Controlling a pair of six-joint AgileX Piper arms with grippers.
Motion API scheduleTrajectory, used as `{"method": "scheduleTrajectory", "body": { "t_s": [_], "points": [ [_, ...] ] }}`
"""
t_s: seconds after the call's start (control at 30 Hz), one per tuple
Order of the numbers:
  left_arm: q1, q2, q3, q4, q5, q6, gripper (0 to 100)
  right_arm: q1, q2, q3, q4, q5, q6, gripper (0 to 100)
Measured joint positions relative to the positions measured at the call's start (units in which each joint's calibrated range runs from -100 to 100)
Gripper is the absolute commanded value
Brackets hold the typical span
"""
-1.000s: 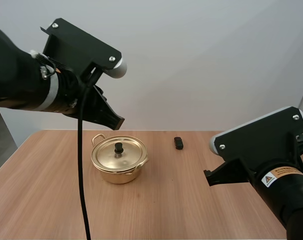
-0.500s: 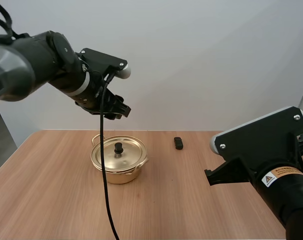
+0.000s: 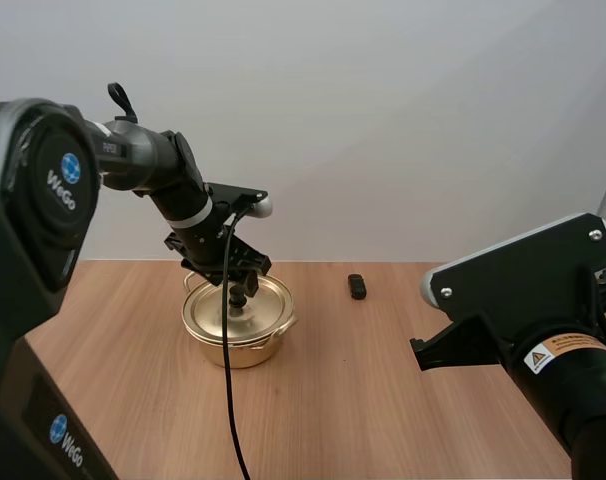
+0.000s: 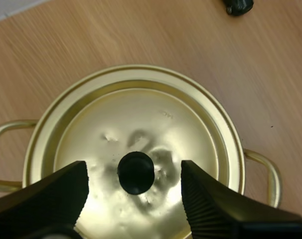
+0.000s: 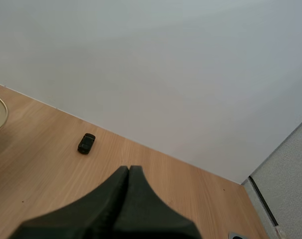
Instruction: Open the pot, put the car inside, and close it
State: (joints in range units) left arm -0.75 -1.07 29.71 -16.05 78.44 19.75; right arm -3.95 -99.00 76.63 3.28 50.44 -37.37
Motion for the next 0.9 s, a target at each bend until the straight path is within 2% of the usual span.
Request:
{"method": "scheduleTrajectory", "body": {
  "t_s": [0.23, 0.3, 0.4, 0.57, 0.63, 0.9],
  "points": [
    [0.0, 1.63, 0.0, 0.39, -3.12, 0.53, 83, 0.0, 0.0, 0.0, 0.0, 0.0, 0.0, 0],
    [0.0, 1.63, 0.0, 0.39, -3.84, 0.53, 76, 0.0, 0.0, 0.0, 0.0, 0.0, 0.0, 0],
    [0.0, 1.63, 0.0, 0.39, -2.86, 1.31, 55, -0.02, 0.0, 0.0, 0.0, 0.0, 0.0, 0],
    [0.0, 1.63, 0.0, 0.39, -1.74, 2.25, 24, -0.1, 0.0, 0.0, 0.0, 0.0, 0.0, 0],
    [0.0, 1.63, 0.0, 0.39, -1.74, 2.25, 1, -0.1, 0.0, 0.0, 0.0, 0.0, 0.0, 0],
    [0.0, -2.55, -3.45, -1.31, -0.23, 2.46, 0, -0.1, 0.0, 0.0, 0.11, 0.0, 0.0, 0]
  ]
}}
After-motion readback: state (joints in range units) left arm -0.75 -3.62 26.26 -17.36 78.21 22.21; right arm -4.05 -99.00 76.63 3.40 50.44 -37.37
